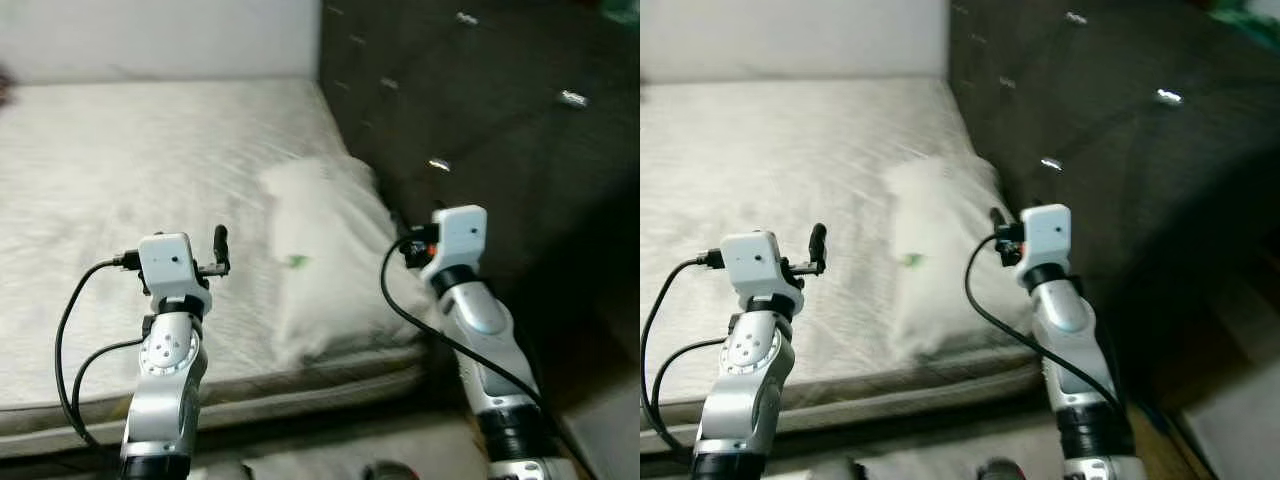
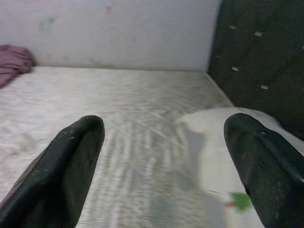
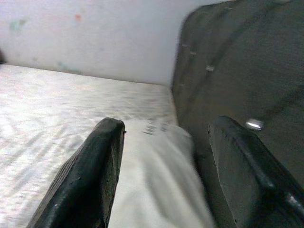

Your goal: Clean up the room

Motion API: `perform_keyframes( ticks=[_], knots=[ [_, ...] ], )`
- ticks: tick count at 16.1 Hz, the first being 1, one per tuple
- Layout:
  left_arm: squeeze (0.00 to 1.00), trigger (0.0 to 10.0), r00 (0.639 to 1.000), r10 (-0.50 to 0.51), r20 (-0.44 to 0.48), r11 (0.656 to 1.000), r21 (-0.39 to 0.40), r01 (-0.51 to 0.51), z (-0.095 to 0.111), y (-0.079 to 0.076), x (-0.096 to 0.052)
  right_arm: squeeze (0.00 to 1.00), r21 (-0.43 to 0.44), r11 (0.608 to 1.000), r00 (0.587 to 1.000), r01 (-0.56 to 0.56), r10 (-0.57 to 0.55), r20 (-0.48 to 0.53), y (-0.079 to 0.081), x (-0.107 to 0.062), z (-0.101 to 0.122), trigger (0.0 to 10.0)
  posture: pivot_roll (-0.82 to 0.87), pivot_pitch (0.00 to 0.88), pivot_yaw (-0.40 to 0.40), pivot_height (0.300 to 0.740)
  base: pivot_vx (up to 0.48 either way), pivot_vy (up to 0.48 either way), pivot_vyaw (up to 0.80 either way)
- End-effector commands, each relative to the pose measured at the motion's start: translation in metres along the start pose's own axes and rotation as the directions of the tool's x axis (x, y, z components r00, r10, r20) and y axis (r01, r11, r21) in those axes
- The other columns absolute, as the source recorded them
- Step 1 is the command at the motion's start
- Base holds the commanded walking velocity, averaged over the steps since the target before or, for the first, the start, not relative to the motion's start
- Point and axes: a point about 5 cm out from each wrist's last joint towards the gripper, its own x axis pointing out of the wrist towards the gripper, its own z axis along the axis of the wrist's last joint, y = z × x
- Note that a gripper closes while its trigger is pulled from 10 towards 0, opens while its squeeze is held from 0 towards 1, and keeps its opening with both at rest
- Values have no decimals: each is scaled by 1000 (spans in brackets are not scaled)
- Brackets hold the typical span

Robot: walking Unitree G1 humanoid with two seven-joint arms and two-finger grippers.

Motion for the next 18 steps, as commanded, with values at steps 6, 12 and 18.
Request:
perform_keyframes(
  ticks=[6,12,18],
  knots=[
    [0,10000,1000,13,5,1000,6,-13,0,5,1,0,7,1000,1000,-3,3,7,3,0,0,10000,-21,0,-24,740,0,480,0],
    [0,10000,1000,13,8,1000,-2,-13,0,3,1,0,16,1000,1000,-12,12,1,4,4,0,10000,-23,0,-27,740,0,480,0],
    [0,10000,1000,8,10,1000,-3,-8,0,2,3,0,39,999,1000,-15,15,-8,5,6,-1,10000,-28,0,-24,740,0,480,0]
  ],
)
